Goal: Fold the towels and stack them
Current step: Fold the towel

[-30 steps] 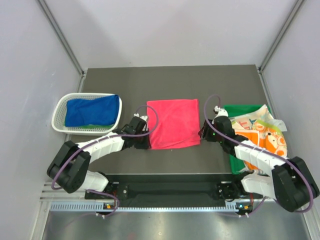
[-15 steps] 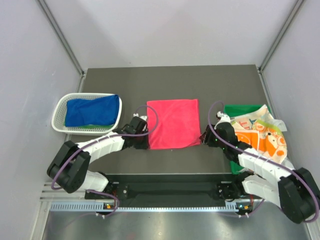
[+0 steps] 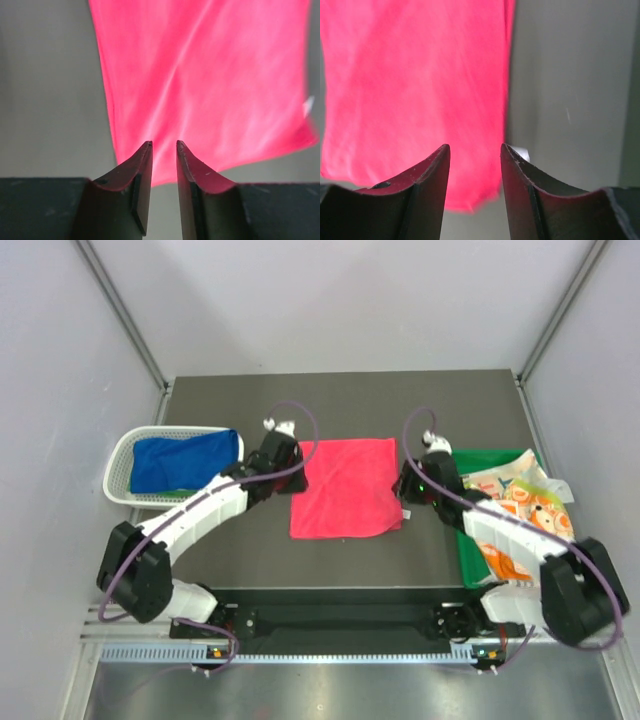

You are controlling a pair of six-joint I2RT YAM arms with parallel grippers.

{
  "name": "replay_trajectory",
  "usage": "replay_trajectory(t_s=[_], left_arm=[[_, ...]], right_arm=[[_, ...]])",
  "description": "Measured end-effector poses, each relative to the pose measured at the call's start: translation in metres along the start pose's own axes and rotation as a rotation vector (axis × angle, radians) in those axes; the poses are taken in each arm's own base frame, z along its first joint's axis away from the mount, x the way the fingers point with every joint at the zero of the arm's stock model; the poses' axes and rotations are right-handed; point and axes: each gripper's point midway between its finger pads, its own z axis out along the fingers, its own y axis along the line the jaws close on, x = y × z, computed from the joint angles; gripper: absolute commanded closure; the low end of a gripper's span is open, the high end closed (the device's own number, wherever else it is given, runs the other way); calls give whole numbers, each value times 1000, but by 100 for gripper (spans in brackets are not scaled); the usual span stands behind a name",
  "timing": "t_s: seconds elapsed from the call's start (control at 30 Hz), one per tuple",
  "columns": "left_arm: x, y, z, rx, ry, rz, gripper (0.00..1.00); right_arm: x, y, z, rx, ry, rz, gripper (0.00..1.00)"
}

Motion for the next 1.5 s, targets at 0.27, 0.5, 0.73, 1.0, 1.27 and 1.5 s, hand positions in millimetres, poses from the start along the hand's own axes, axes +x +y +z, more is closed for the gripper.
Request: replay_trajectory(t_s=[0.27,0.5,0.73,1.0,1.27,1.5], left_arm=[[-110,24,51,-103,-140,-88,66],[-112,53,119,-154,-33,-43,52],[-118,58,140,-127,-7,-30,53],[-113,71,166,-140,26,-42,63],[-116,72,173,-133,16,-50,90],[-122,76,176,-133,-1,-60,100]], right_arm=[[-82,17,70,32,-42,-9,54],[-100,4,125,84,-1,-38,54],[-105,1,148,99,18,-65,57],[-105,-10,163,134,40,-72,76],[-104,-27,165,167,55,-53,90],[-108,-33,165,175,49,-43,100]])
